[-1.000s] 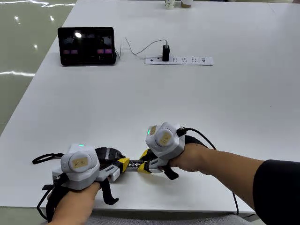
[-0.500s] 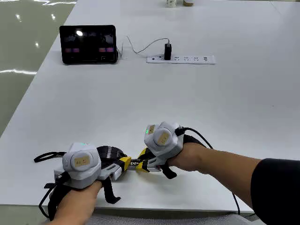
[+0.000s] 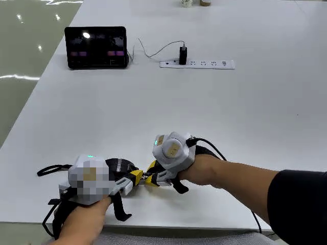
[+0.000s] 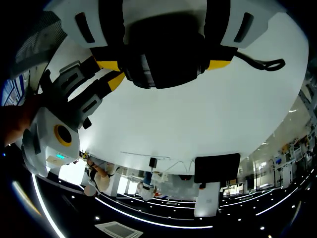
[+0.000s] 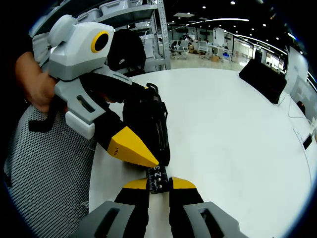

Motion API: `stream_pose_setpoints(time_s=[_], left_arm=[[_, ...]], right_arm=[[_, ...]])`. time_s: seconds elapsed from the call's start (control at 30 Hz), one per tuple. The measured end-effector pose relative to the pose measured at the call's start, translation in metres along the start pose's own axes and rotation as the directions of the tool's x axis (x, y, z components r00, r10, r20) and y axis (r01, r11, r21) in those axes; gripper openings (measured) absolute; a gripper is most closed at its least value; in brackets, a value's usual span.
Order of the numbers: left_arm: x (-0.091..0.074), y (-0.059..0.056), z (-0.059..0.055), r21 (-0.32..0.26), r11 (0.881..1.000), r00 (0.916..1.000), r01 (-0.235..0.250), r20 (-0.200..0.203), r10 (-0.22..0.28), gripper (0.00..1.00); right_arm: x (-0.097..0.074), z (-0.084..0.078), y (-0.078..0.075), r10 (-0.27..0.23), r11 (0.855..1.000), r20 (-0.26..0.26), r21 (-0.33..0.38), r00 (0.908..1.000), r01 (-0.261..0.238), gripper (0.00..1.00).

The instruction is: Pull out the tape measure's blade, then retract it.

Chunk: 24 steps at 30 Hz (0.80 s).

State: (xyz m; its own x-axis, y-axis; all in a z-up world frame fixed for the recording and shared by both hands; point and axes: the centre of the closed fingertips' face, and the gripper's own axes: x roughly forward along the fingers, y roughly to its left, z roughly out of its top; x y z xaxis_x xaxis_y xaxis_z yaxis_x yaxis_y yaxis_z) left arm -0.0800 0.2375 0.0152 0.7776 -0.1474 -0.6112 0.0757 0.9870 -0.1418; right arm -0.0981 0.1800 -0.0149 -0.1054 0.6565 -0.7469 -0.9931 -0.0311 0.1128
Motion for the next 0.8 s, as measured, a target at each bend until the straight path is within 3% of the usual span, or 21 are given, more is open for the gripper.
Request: stream_pose_setpoints(time_s=[0.8], left_arm=[[-0.0004, -0.0007, 0.0005, -0.011, 1.000, 1.0000, 0.003, 0.004, -0.003, 0.60]], right_arm=[[0.0043, 0.0069, 0.0023, -0.002, 1.000, 0.025, -0.008, 0.9997, 0.002, 0.12]])
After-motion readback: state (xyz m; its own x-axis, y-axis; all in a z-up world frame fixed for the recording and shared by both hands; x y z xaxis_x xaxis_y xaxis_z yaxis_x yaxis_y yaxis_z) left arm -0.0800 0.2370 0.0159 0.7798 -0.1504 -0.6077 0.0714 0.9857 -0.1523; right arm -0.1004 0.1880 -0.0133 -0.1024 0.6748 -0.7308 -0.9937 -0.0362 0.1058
